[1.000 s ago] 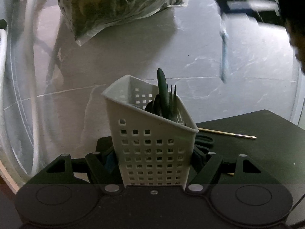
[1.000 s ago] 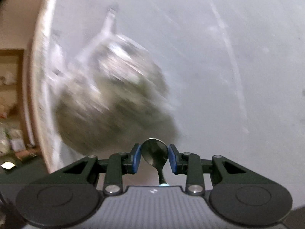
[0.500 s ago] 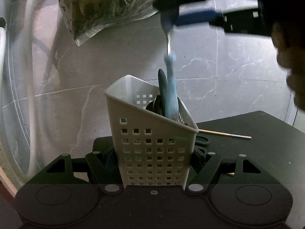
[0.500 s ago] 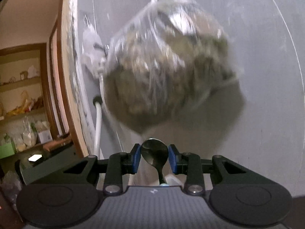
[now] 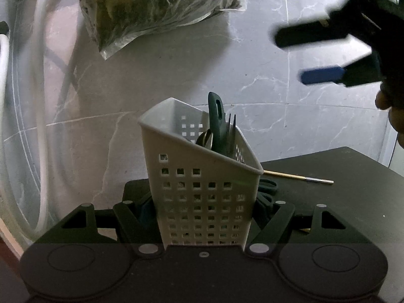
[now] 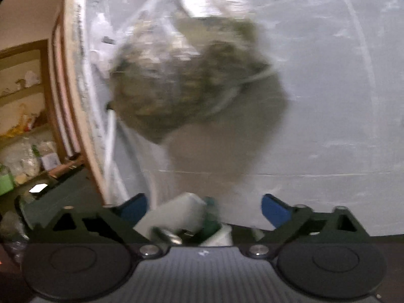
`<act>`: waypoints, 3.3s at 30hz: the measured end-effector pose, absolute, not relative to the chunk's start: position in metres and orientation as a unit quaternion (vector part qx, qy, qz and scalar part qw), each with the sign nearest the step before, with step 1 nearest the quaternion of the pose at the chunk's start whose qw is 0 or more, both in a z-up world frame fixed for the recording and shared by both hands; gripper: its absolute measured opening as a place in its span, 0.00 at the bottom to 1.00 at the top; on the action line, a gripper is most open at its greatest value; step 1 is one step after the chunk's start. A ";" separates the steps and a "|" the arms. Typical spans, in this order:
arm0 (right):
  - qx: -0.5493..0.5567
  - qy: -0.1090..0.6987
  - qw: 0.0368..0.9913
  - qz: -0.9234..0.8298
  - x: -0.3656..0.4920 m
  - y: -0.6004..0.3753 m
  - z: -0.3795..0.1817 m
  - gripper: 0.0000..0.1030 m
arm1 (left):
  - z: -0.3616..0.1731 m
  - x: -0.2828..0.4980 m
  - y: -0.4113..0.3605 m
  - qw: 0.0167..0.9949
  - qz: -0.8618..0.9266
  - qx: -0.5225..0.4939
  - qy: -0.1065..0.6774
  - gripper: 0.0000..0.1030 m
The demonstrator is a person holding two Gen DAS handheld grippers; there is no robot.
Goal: Organize utensils
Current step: 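Lift the blue-handled spoon with the right tool and drop it into the basket, then lower the right tool over the green scissors and grasp their handle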
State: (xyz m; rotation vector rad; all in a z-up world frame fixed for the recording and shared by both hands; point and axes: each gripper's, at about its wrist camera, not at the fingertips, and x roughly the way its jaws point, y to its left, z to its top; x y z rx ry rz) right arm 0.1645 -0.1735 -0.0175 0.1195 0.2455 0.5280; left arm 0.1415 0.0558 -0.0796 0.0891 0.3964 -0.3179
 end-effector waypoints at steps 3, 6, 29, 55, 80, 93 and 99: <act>0.027 0.182 0.958 0.218 0.189 -0.192 -0.033 1.00 | -0.079 0.142 0.055 0.967 -0.153 0.044 0.198 0.74; -0.013 0.239 0.953 0.187 0.217 -0.201 -0.059 1.00 | -0.078 0.144 0.053 0.968 -0.146 0.044 0.200 0.74; -0.073 0.327 0.916 0.219 0.294 -0.174 -0.131 0.83 | -0.077 0.146 0.038 0.971 -0.110 0.044 0.208 0.74; -0.108 0.346 0.902 0.236 0.311 -0.170 -0.142 0.78 | -0.077 0.147 0.039 0.971 -0.112 0.041 0.208 0.74; -0.208 0.319 0.894 0.237 0.296 -0.154 -0.131 0.57 | -0.078 0.148 0.038 0.971 -0.109 0.039 0.207 0.74; -0.171 0.426 0.841 0.286 0.332 -0.154 -0.108 0.32 | -0.079 0.148 0.038 0.972 -0.109 0.035 0.207 0.74; -0.198 0.444 0.827 0.281 0.332 -0.150 -0.104 0.31 | -0.079 0.149 0.039 0.972 -0.109 0.030 0.206 0.74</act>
